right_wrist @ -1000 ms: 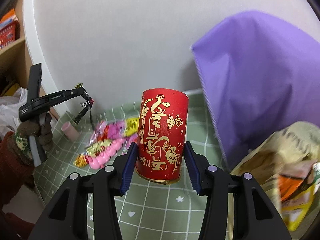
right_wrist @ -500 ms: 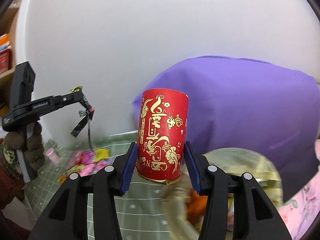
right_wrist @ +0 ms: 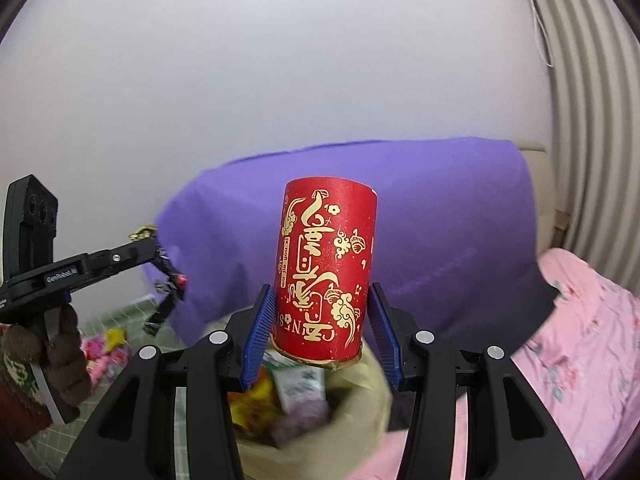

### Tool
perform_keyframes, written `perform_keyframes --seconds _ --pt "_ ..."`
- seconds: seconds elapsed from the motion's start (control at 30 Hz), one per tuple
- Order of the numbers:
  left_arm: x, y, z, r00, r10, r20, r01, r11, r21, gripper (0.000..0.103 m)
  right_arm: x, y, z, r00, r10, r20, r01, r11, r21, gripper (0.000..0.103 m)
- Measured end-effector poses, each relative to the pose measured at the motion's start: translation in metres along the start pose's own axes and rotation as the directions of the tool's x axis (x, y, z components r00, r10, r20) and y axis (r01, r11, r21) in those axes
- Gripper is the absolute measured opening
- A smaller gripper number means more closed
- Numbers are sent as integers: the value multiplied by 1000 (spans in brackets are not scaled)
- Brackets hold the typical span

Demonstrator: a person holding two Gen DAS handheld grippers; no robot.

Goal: Collect trash
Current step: 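Carry the red can over the trash bag and open the right tool, then return both tools to the table and grasp the pink Kleenex pack with the right tool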

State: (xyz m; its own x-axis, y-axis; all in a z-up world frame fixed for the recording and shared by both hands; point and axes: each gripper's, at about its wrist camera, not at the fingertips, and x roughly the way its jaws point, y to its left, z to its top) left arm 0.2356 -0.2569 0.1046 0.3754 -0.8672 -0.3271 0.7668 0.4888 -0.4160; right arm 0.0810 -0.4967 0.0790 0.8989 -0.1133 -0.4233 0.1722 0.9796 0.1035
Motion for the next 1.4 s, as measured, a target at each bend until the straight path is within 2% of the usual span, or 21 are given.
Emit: perform_keyframes --seconds 0.1,0.17,0.23,0.27,0.37,0.4,0.47,0.6,0.7,0.77,0.9,0.97,1.03,1.13,1.3,1.4 --pt "37 -13 -12 999 -14 -39 15 999 41 4 -6 -11 -6 1000 -24 -12 24 1000 3 45" --pt "70 -16 -25 995 16 -102 -8 997 78 4 -6 -16 -10 999 -29 -26 29 999 14 45" --pt "84 -15 -37 984 54 -172 -35 993 112 4 -4 -25 -16 999 -26 -41 27 999 25 45" --pt "93 -17 -47 972 76 -223 -43 988 151 4 -2 -27 -19 999 -18 -51 19 999 29 45" --pt "97 -10 -64 950 179 -257 -110 960 259 4 15 -26 -29 995 32 -98 -29 999 34 45" --pt "95 -3 -67 943 207 -262 -136 955 264 3 23 -25 -32 992 49 -117 -46 998 32 45" --pt "90 17 -63 929 258 -264 -197 952 235 3 41 -19 -39 982 91 -165 -89 996 23 45" --pt "73 40 -59 923 283 -260 -236 951 198 3 73 -2 -55 958 161 -239 -161 987 22 45" --pt "57 45 -62 927 265 -265 -219 957 190 3 91 6 -63 942 188 -277 -189 982 24 45" --pt "51 50 -65 933 229 -277 -188 968 166 3 99 10 -67 933 199 -299 -200 979 28 46" --pt "45 48 -69 939 176 -295 -138 980 144 4 109 21 -70 924 195 -329 -204 979 9 51" --pt "42 52 -68 941 139 -308 -109 988 113 8 110 24 -72 929 170 -327 -184 983 -12 53" --pt "48 46 -64 942 118 -315 -96 992 86 24 108 24 -72 933 151 -327 -168 986 -24 53" --pt "44 48 -62 949 96 -301 -88 995 39 33 105 25 -73 940 118 -320 -139 989 -44 54" --pt "20 51 -50 965 102 -242 -107 994 -7 41 91 24 -65 956 99 -277 -113 993 -37 54" --pt "-3 52 -46 972 146 -183 -151 988 -14 44 85 30 -56 966 97 -240 -109 993 -37 54"
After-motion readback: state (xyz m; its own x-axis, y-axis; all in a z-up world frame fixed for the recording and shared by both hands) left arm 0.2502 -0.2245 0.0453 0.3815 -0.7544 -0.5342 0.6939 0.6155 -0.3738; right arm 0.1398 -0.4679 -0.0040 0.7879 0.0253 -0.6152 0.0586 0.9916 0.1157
